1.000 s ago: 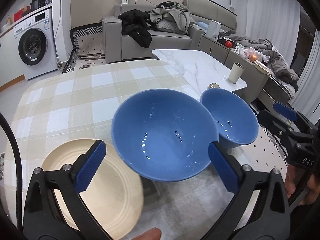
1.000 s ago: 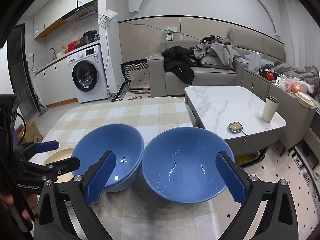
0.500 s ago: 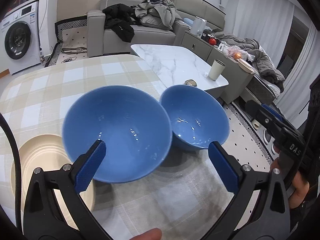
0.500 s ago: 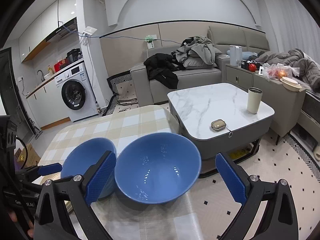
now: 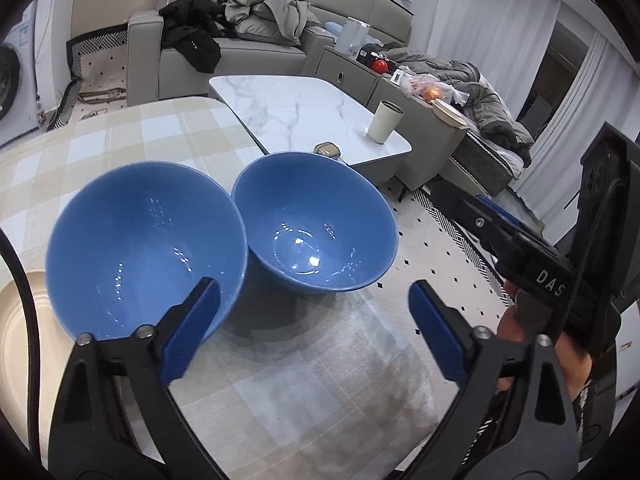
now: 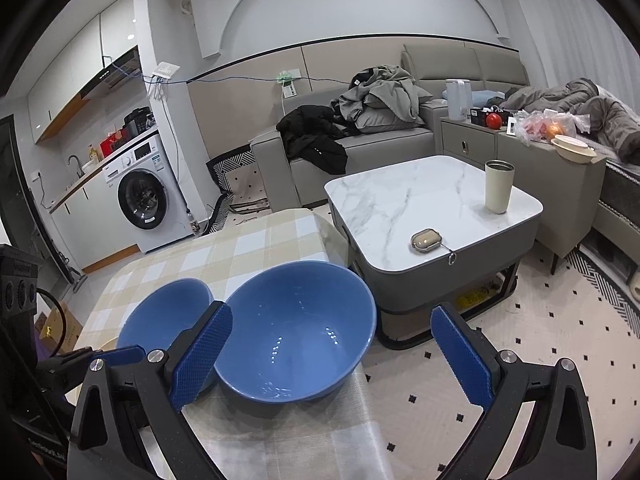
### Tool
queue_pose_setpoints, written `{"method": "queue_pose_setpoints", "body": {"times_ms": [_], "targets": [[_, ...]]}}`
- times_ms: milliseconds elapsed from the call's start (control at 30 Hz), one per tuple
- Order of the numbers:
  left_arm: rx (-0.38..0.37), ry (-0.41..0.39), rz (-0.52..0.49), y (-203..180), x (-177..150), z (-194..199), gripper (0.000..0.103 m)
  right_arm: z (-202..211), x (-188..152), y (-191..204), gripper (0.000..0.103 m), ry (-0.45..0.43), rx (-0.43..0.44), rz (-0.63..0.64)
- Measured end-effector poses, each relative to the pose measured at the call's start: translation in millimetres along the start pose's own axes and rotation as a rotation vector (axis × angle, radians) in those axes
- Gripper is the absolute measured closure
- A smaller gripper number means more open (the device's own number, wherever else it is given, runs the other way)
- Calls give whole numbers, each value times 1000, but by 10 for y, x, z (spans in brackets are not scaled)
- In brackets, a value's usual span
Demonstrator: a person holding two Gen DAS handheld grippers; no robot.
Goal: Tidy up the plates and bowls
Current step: 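Move both tools toward the rims of the two nested blue bowl pairs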
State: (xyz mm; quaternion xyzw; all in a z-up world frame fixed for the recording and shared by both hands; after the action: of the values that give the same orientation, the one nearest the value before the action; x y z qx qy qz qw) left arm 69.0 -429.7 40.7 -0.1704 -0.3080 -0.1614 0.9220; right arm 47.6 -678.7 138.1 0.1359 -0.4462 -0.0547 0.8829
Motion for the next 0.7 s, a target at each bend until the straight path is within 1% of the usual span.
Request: {"method": "queue_pose_setpoints", "body": {"times_ms": [167,233,333,400,467,567,633,667,700], "targets": [[0,32,4,-76,5,-169,29,-73,-47,-189,2,16,-47,-45],[0,44,7,-90,-9,-225,30,-119,-80,-245,5,28,-49,-60],[26,61,22,-93,-39,-331,32,-216,-137,-311,14,44,-23,-90],[26,71,48,-65,-33,-410,35,-303,-193,-363,30,71,-24,-107],[31,77,58,-54,-35,-467,36,-391,-250,-405,35,97,-24,-128],[44,80,66,-38,-32,-543,37,-480,-316,-443,36,110,-12,-145],[53,83,73,-22,-26,-599,37,-536,-355,-457,42,119,-5,-151],[57,84,80,-13,-26,-631,39,-560,-376,-467,47,125,-1,-154],[57,88,85,-6,-26,-650,39,-586,-399,-482,49,129,-1,-158]]}}
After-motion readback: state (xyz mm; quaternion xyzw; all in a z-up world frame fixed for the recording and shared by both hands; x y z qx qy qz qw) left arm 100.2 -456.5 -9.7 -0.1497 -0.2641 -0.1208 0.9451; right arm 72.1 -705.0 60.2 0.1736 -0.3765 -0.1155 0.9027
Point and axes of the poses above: each gripper's, at about its wrist camera, not at the fingertips, and z roughly against the way its jaws point, y to its left, x to its top, the point moved 9 cm from there along -z, roughly the way its jaws point, and after that the axes turned 9 degrees about x, right-handed, at the moved point
